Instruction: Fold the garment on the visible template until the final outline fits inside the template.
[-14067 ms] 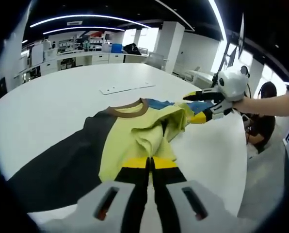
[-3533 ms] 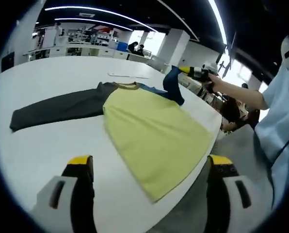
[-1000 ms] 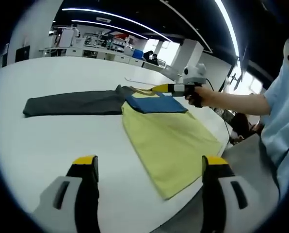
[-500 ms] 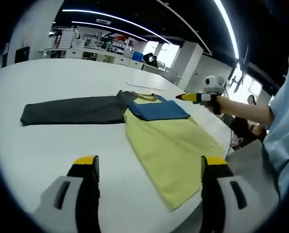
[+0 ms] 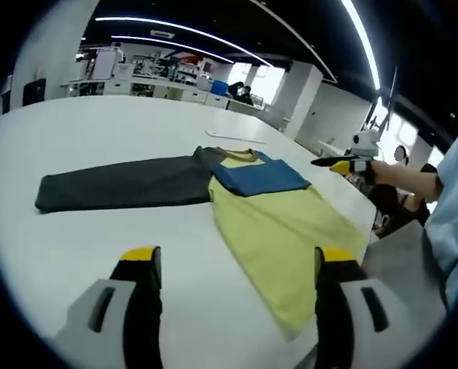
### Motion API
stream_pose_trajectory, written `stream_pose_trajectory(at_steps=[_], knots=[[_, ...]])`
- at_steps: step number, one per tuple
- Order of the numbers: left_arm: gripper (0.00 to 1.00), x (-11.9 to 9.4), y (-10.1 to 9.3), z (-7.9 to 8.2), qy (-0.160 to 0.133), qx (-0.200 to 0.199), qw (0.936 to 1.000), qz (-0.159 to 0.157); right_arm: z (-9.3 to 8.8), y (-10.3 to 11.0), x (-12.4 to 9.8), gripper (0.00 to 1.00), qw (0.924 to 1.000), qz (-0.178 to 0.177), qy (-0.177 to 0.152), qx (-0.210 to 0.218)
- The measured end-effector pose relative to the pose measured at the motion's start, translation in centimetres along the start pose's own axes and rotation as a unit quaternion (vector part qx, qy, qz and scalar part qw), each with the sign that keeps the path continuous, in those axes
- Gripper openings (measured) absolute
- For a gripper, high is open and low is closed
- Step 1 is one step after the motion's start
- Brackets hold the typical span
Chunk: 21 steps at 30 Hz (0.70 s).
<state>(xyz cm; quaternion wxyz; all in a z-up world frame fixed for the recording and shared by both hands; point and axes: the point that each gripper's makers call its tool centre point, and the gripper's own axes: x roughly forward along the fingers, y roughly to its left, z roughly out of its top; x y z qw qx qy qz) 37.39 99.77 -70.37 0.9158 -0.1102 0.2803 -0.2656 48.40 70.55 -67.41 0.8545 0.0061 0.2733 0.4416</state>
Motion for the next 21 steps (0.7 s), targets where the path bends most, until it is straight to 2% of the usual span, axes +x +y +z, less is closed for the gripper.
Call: stream_pose_trajectory(at_steps=[5,8,13,17,19,20,21], knots=[[0.82,-0.1,0.8,0.7,-0.010,-0.014,0.9998,0.005,-0.6,-0.8,-1.6,0.90,0.9999,-0.016,0.003,0.001],[0.85,-0.2,1.2,0.9,-0.009,-0.009,0.9998,0.013,-1.2,-1.3,-2.5,1.00,0.9995,-0.028,0.007,0.010],[0.84,-0.6,2.5,1.1,-0.004,-0.008,0.9995,0.031,-2.0,-2.3,-3.7,1.00,0.9984,-0.054,0.013,0.010],[0.85,-0.7,3.4,1.4,-0.001,-0.004,0.9991,0.042,-2.5,-2.4,-4.3,1.00,0.9982,-0.056,0.015,0.017],[0.82,-0.9,4.5,1.5,0.001,-0.013,0.9982,0.059,-2.6,-2.4,-4.3,1.00,0.9980,-0.058,0.016,0.016],[0.81,-1.1,5.5,1.7,-0.004,-0.024,0.9964,0.082,-2.7,-2.3,-4.4,1.00,0.9980,-0.059,0.016,0.017],[0.82,-1.1,6.0,1.9,-0.009,-0.023,0.9959,0.087,-2.9,-2.2,-4.4,1.00,0.9980,-0.056,0.015,0.025]])
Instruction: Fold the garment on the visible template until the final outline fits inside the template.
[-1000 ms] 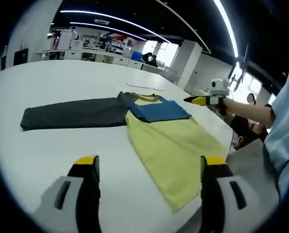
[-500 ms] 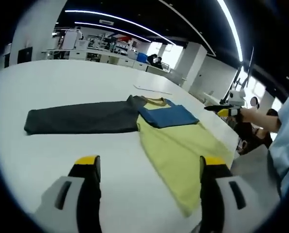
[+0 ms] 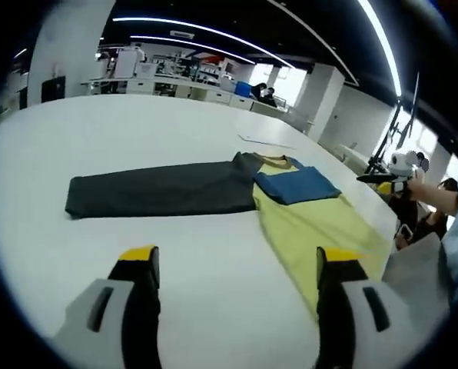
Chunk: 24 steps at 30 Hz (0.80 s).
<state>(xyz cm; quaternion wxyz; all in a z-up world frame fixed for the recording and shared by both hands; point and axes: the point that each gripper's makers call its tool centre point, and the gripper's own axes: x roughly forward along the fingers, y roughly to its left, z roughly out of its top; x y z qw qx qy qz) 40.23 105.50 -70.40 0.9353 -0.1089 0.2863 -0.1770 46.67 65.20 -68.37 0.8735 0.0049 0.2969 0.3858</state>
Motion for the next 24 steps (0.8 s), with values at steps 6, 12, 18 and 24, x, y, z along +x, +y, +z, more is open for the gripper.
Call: stream_pose_trajectory(at_steps=[6,12,18,24], knots=[[0.76,-0.4,5.3,1.3,-0.010,-0.009,0.9965,0.082,-0.9,0.3,-0.1,1.00,0.9998,0.002,0.003,0.022],[0.74,-0.2,10.1,1.8,-0.014,-0.003,0.9899,0.141,-1.8,0.4,-0.3,1.00,0.9995,0.007,0.011,0.028],[0.67,0.3,14.3,1.2,-0.016,-0.033,0.9817,0.187,-3.0,0.7,-0.7,1.00,0.9992,0.007,0.019,0.035],[0.54,0.8,16.9,1.3,-0.010,-0.037,0.9759,0.215,-3.6,0.7,-1.3,0.99,0.9987,0.004,0.023,0.046]])
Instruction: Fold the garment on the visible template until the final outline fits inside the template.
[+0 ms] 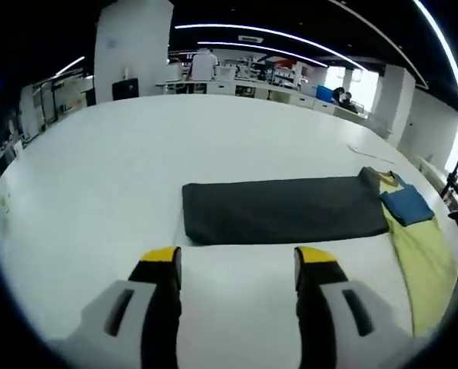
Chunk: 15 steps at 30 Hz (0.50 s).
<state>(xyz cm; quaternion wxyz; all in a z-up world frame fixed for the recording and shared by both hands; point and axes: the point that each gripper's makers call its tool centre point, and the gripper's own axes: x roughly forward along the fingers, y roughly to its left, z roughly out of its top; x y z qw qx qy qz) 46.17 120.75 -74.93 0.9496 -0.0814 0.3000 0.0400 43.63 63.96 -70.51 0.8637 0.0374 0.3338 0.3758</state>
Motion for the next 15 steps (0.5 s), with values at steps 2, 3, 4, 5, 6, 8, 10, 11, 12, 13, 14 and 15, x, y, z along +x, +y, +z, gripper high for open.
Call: stream_pose_trajectory(at_steps=[2,3,4,5,6,8,10,11,12,13,14,15], knots=[[0.50,0.5,0.7,0.1,-0.003,-0.009,0.9999,0.008,-0.3,-0.1,-0.2,0.99,1.0000,-0.004,0.001,0.001],[0.45,0.8,1.2,0.0,-0.001,-0.015,0.9998,0.015,-0.4,-0.1,-0.2,0.99,1.0000,-0.005,0.002,0.002],[0.40,0.9,1.5,-0.1,0.000,-0.018,0.9996,0.019,-0.5,0.0,-0.3,0.99,1.0000,-0.005,0.003,0.004],[0.36,1.2,2.0,-0.1,-0.001,-0.031,0.9991,0.031,-0.6,0.0,-0.4,0.98,1.0000,-0.005,0.003,0.005],[0.34,1.4,2.2,-0.1,-0.002,-0.031,0.9990,0.032,-0.8,0.1,-0.5,0.98,1.0000,-0.005,0.003,0.004],[0.35,1.9,2.5,-0.1,-0.004,-0.035,0.9987,0.036,-1.1,0.2,-0.5,0.98,0.9999,-0.006,0.008,0.004],[0.33,2.3,3.0,-0.2,-0.002,-0.040,0.9983,0.041,-1.2,0.2,-0.7,0.98,0.9999,-0.006,0.007,0.007],[0.31,2.4,3.2,-0.2,-0.002,-0.042,0.9981,0.046,-1.3,0.3,-0.7,0.97,0.9999,-0.006,0.008,0.010],[0.30,2.5,3.6,-0.2,-0.004,-0.055,0.9971,0.052,-1.4,0.3,-0.7,0.97,0.9999,-0.007,0.009,0.012],[0.28,2.6,3.6,-0.1,-0.008,-0.057,0.9970,0.051,-1.5,0.3,-0.8,0.97,0.9998,-0.007,0.009,0.014],[0.25,2.8,3.6,0.0,-0.010,-0.063,0.9968,0.048,-1.5,0.3,-0.8,0.97,0.9998,-0.007,0.009,0.014],[0.24,2.8,3.8,0.1,-0.010,-0.062,0.9967,0.051,-1.7,0.4,-0.8,0.97,0.9998,-0.007,0.010,0.015]])
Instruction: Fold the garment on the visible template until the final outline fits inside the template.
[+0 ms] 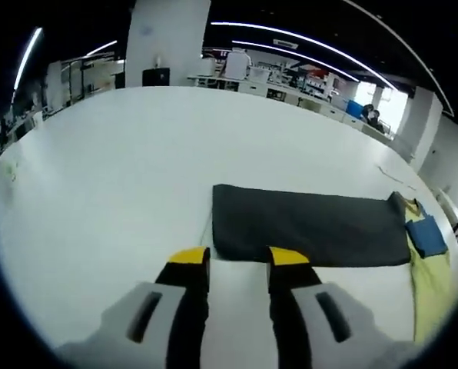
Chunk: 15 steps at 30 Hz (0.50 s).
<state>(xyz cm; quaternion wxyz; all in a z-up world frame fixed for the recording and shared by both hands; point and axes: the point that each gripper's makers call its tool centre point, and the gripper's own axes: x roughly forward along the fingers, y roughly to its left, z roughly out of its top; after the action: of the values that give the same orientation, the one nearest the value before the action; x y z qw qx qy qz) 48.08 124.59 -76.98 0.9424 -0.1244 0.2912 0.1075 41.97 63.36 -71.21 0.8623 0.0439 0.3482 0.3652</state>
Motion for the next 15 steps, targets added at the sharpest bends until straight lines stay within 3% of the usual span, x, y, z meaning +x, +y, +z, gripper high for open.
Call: stream_pose_trajectory(at_steps=[7,9,15], knots=[[0.10,0.1,0.6,0.3,0.006,0.001,0.9999,0.012,-0.7,0.3,0.3,0.97,0.9999,0.002,0.010,0.000],[0.01,-0.1,0.7,0.6,-0.003,-0.020,0.9997,0.011,-0.7,0.6,0.4,0.96,0.9999,0.005,0.011,-0.001],[0.00,-0.9,-0.5,2.2,-0.026,-0.013,0.9995,-0.011,-0.5,1.3,0.7,0.95,0.9999,0.013,0.008,-0.007]])
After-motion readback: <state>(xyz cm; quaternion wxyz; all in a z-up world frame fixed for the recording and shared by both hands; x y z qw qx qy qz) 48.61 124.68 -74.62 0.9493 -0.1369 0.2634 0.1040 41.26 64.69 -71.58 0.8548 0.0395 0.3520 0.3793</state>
